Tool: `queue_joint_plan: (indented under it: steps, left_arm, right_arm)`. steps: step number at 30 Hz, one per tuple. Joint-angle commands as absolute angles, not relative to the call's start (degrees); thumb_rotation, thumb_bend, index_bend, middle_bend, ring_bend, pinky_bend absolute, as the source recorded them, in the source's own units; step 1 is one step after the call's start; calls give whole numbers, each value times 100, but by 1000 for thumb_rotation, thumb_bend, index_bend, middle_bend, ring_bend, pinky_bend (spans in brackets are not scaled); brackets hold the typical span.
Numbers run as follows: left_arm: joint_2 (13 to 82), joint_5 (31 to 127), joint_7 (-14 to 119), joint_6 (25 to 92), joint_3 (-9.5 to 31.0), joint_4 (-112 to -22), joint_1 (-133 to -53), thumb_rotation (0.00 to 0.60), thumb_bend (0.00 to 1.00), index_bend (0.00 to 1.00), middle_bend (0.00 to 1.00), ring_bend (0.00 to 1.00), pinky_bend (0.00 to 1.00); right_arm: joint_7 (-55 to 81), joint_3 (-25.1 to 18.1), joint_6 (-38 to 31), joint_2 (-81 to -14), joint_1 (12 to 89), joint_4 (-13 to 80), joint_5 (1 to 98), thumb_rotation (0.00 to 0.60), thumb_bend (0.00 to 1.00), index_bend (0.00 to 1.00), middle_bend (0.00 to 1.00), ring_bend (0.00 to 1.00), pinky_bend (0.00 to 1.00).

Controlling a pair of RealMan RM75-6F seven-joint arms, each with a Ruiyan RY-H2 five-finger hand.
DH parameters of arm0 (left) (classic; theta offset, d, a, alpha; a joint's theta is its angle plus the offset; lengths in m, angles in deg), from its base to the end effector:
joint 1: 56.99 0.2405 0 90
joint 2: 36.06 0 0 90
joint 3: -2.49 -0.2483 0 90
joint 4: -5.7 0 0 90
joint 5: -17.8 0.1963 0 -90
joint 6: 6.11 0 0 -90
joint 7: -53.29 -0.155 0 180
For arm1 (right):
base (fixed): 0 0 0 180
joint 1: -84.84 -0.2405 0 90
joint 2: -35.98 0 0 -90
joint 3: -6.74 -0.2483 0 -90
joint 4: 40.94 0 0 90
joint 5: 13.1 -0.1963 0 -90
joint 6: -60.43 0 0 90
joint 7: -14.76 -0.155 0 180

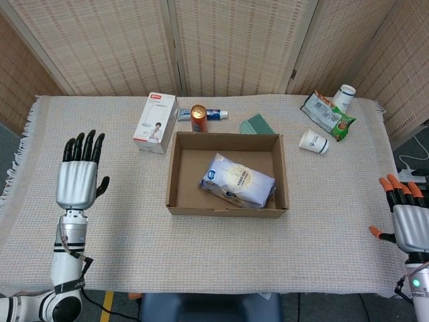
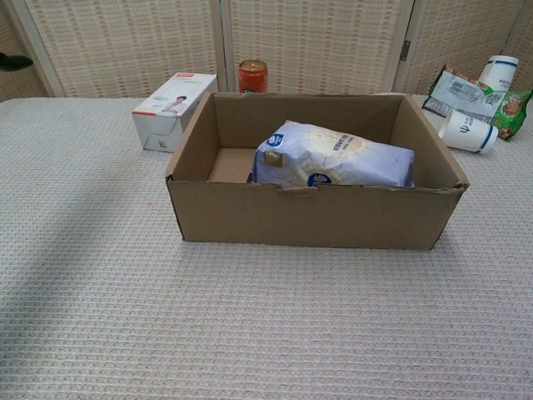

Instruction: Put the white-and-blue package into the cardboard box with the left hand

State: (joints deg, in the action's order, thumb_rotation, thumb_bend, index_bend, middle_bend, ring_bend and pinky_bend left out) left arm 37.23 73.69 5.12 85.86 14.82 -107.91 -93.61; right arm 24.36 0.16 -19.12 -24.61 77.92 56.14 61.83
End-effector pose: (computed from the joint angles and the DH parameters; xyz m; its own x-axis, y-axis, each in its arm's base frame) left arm -0.1328 0.3106 0.1427 0.5751 -0.1715 0.7999 0.8121 0.0017 -0.5835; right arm -0.3060 -0.2107 0.1859 0.4922 -0.0438 0.8694 -0.8603 0.1280 0.4935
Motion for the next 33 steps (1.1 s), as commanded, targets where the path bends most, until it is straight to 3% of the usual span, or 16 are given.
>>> queue_joint_plan:
  steps: [1,6,14,23,33]
  left_arm:
    - [3502,7691,878,8521,1033,-10752,-9003,600,259,0,2,0,118]
    - [3484,8273,1202,8388,398,-10279,-8600,600,250,0,11,0,123]
    - [3491,8519,2155,7931,103,-9210,-8194,600,240,0,3,0,84]
    - [3873,8932,3092,7812,181,-7776,-7908,600,236,0,0,0,74]
    - [3999,9085,3185,7625,433,-7545,-7893,600,231,0,0,0,72]
  right_arm:
    - [2479,34,-1937,-2471,7800,5627,6217,600,5,46,0,0,0]
    - [2515,61,-1914,-2481,7798,5648,6226,600,2,45,0,0,0]
    - [2483,83,-1954,-2466,7813,5681,6311,600,3,45,0,0,0]
    - [2511,110,-2009,-2459,7843,5730,6366,600,2,46,0,0,0]
    - [2524,118,-2011,-2457,7854,5728,6363,600,1,46,0,0,0]
